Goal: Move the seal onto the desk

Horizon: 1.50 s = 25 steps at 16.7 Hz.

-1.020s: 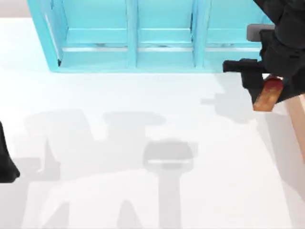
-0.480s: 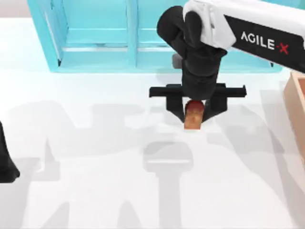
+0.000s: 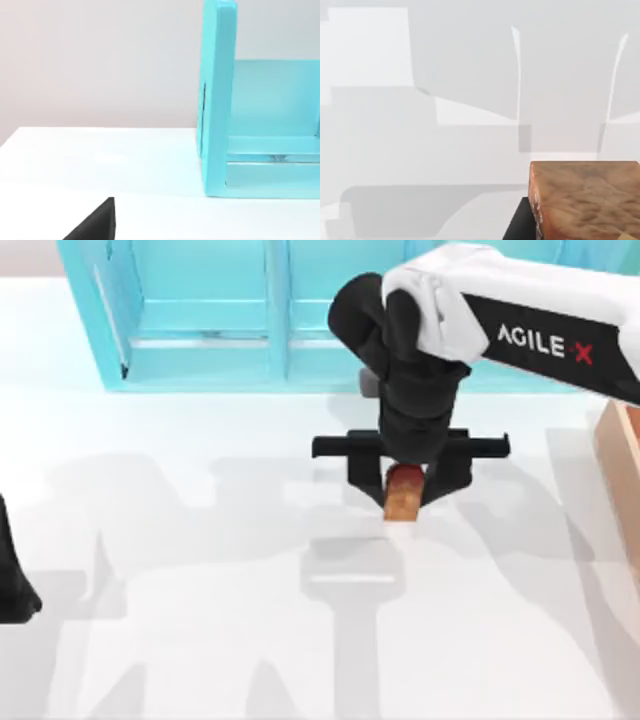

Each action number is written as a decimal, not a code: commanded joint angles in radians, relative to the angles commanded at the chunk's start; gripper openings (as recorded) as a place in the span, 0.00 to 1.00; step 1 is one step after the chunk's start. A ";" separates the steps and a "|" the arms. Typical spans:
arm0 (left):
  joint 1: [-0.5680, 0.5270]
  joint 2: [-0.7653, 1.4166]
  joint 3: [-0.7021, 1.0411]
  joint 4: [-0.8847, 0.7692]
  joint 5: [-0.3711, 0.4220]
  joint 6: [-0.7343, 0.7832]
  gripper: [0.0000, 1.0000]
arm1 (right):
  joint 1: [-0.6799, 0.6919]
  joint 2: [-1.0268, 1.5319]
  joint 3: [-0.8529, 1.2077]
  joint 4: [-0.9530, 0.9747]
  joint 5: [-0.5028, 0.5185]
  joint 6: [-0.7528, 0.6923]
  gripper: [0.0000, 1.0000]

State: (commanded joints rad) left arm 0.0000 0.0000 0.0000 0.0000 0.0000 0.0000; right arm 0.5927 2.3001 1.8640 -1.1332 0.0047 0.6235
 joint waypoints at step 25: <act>0.000 0.000 0.000 0.000 0.000 0.000 1.00 | 0.003 0.020 -0.051 0.070 0.002 0.001 1.00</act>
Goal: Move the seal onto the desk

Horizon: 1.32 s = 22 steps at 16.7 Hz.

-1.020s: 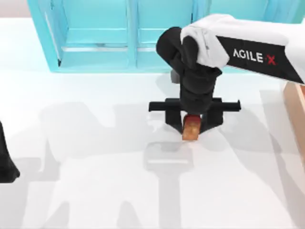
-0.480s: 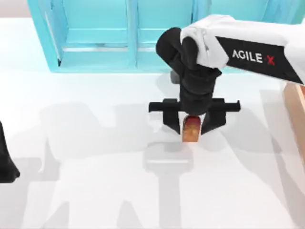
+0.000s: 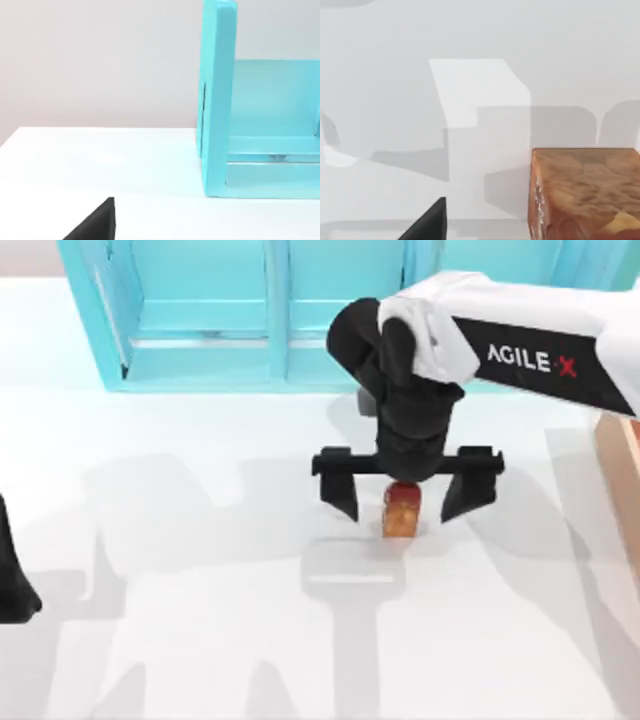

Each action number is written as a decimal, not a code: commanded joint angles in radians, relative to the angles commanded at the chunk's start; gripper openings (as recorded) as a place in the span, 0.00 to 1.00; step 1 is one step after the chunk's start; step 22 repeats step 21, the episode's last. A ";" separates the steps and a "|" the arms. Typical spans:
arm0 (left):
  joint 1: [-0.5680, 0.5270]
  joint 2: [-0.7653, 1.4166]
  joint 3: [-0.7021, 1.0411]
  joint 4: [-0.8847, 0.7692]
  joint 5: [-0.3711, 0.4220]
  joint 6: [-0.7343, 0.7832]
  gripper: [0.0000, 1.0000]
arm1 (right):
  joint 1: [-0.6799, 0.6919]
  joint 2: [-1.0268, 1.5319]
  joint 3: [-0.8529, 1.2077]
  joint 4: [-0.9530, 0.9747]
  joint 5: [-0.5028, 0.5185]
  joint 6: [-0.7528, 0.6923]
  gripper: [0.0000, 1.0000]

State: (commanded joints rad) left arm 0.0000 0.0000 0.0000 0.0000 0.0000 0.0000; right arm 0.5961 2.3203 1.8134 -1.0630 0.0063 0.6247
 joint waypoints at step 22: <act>0.000 0.000 0.000 0.000 0.000 0.000 1.00 | -0.006 0.041 0.675 -0.634 0.000 -0.004 1.00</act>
